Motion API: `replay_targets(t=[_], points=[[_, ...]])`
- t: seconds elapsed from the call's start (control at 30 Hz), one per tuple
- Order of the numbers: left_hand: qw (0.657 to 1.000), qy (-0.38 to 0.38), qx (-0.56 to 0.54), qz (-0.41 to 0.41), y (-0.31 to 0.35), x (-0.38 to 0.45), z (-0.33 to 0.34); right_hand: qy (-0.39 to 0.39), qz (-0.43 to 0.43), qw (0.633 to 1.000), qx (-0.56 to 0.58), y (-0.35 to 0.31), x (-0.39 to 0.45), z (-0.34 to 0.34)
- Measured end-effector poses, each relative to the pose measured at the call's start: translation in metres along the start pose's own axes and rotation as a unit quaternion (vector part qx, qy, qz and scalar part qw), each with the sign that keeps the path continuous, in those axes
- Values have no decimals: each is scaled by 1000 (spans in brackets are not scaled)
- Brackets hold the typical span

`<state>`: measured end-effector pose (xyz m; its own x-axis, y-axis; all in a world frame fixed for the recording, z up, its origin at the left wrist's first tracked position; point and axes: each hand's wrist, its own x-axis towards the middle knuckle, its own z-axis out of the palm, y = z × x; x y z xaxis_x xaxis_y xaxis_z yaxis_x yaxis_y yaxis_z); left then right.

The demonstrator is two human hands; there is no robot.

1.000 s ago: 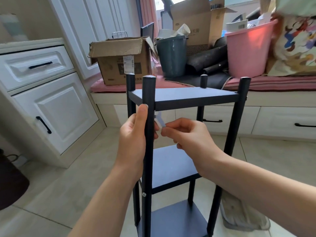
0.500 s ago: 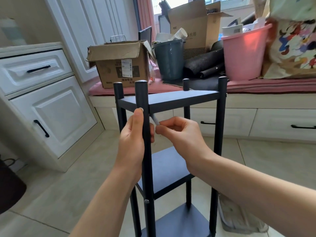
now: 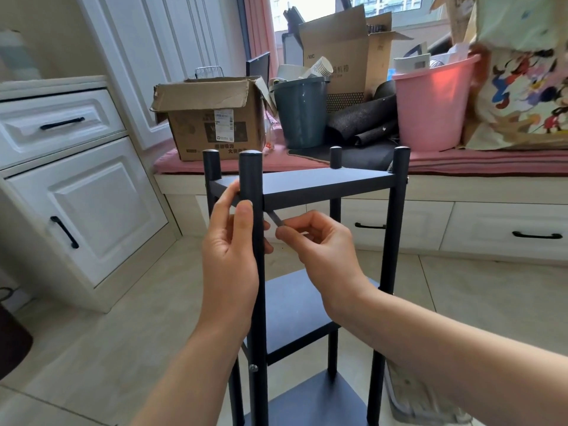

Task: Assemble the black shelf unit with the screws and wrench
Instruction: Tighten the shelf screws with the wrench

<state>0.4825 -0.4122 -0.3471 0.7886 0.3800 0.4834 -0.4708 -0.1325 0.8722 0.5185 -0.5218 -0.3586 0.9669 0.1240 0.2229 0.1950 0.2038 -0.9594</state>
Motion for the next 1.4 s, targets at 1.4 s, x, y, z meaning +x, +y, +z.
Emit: replay_targets(t=[1.4], points=[[988,-21,-122,-91,2,8,-14,5,42,999,23,9,20,30]])
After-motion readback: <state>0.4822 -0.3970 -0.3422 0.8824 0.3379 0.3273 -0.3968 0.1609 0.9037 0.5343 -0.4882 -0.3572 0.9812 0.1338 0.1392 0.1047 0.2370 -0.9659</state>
